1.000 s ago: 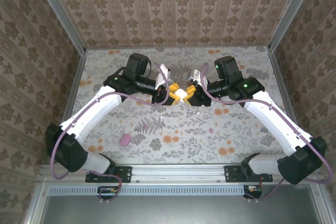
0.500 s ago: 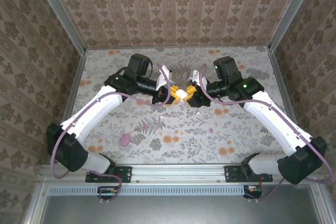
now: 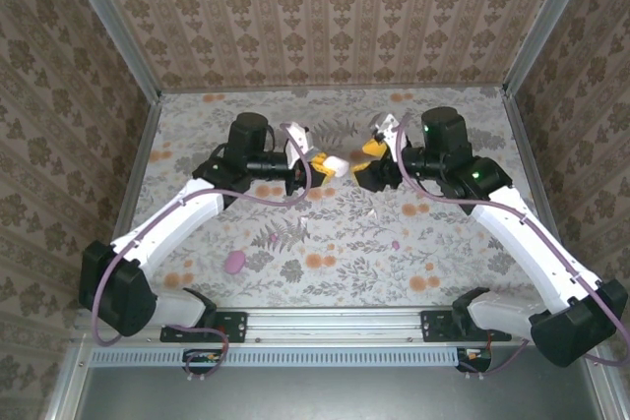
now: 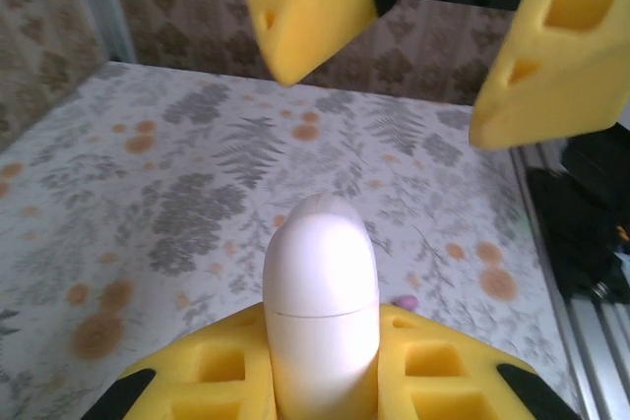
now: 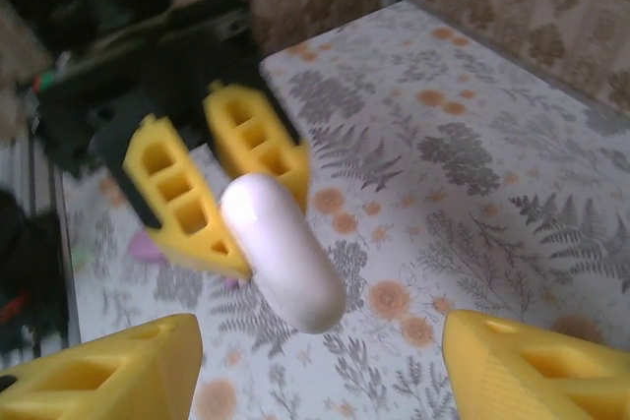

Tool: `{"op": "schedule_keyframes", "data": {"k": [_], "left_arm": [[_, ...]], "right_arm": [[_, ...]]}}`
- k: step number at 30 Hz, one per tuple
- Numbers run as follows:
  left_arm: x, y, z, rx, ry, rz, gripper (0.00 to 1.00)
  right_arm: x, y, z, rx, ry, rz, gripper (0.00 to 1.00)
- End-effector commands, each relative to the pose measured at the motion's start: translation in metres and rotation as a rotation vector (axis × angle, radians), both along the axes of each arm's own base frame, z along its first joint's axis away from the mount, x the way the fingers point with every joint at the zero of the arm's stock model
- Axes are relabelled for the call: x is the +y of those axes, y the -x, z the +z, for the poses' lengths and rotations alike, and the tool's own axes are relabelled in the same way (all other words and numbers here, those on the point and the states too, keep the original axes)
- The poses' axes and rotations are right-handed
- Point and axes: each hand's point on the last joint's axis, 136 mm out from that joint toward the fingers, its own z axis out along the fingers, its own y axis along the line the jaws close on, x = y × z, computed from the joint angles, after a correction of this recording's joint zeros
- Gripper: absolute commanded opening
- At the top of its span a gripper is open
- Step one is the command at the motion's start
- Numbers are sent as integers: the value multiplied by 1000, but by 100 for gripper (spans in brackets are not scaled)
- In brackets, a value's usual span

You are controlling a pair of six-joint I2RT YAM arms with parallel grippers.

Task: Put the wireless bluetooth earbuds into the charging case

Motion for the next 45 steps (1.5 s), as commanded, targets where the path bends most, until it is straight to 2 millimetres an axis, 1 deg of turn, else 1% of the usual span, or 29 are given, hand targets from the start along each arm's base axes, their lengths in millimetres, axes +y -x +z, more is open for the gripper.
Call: {"op": "schedule_keyframes", "data": {"k": [1, 3, 5, 8, 10, 12, 14, 16, 18, 21, 23, 27, 31, 35, 39, 45], "left_arm": [[3, -19, 49, -94, 196, 133, 16], [5, -20, 54, -110, 247, 161, 16], [7, -22, 58, -134, 280, 189, 15], [8, -22, 64, -172, 315, 221, 15], [9, -24, 66, -189, 340, 251, 15], [10, -24, 68, -186, 359, 259, 15], [9, -25, 70, -174, 374, 259, 15], [7, -24, 71, -164, 389, 257, 15], [7, -25, 71, -154, 398, 264, 15], [4, -23, 72, -148, 415, 254, 15], [2, -20, 71, -149, 421, 235, 15], [-3, -12, 69, -158, 410, 181, 15], [-3, -8, 65, -172, 384, 158, 15], [-4, -4, 62, -182, 373, 139, 15], [-6, 1, 60, -189, 372, 111, 15], [-7, 2, 58, -202, 364, 107, 15]], "right_arm": [[-12, -27, 15, 154, -219, -214, 67], [-12, -35, 15, 247, -303, -260, 68], [-1, -33, 20, 322, -372, -205, 68], [8, -43, 23, 501, -515, -245, 67], [21, -40, 33, 546, -568, -162, 65], [29, -34, 32, 518, -533, -119, 63], [31, -31, 27, 489, -477, -125, 64], [38, -24, 29, 473, -444, -71, 65], [38, -22, 30, 468, -442, -62, 65], [36, -25, 26, 458, -431, -82, 64], [34, -30, 22, 462, -421, -117, 64], [33, -37, 33, 460, -474, -135, 64], [32, -38, 46, 462, -527, -114, 64], [27, -45, 46, 485, -543, -147, 64], [28, -49, 45, 504, -547, -151, 64], [28, -53, 55, 482, -568, -150, 64]]}}
